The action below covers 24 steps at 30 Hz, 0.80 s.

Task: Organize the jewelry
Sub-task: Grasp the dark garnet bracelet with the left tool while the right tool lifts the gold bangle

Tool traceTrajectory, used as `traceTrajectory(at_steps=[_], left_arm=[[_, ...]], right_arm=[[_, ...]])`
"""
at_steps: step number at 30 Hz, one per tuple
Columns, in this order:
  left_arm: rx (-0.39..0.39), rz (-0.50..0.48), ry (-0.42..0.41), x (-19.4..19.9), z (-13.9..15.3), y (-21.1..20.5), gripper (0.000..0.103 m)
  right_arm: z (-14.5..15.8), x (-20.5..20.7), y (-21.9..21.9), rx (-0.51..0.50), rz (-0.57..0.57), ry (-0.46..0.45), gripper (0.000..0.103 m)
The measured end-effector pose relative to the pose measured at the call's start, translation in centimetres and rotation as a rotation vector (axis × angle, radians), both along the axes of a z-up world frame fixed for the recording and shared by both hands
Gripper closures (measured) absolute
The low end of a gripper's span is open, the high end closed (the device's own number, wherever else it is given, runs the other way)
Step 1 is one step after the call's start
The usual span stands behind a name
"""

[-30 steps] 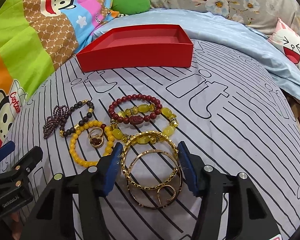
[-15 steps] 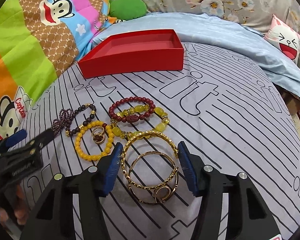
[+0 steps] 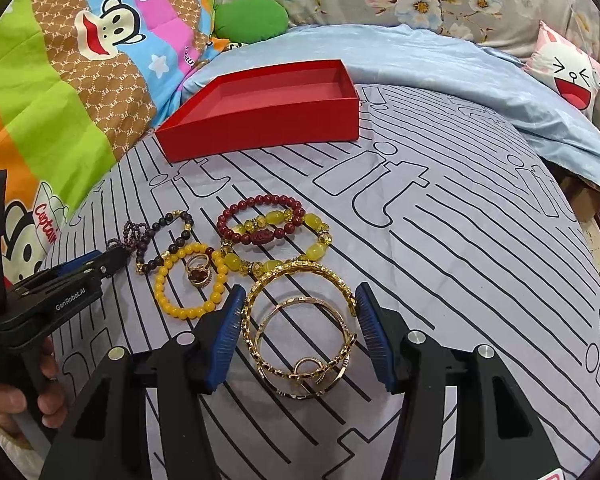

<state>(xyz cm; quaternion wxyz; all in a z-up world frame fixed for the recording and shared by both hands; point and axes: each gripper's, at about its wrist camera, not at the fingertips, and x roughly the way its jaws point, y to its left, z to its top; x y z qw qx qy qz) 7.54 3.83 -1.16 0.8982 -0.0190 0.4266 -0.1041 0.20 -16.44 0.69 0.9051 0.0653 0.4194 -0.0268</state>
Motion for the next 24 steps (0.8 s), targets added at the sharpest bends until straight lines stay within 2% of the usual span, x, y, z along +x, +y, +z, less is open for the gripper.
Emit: traceTrajectory(at_steps=[1, 5, 6, 24], left_arm=[[-0.009, -0.004, 0.003, 0.0, 0.0, 0.0, 0.078], [-0.04, -0.023, 0.01, -0.1, 0.0, 0.1, 0.098], [-0.04, -0.021, 0.007, -0.2, 0.1, 0.1, 0.099], [-0.05, -0.037, -0.048, -1.8, 3.7, 0.3, 0.1]], right_arm=[[0.0, 0.0, 0.0, 0.001, 0.001, 0.0, 0.049], [0.3, -0.2, 0.1, 0.003, 0.004, -0.003, 0.049], [0.3, -0.4, 0.1, 0.003, 0.004, -0.004, 0.049], [2.3, -1.1, -0.5, 0.019, 0.0, -0.036, 0.049]])
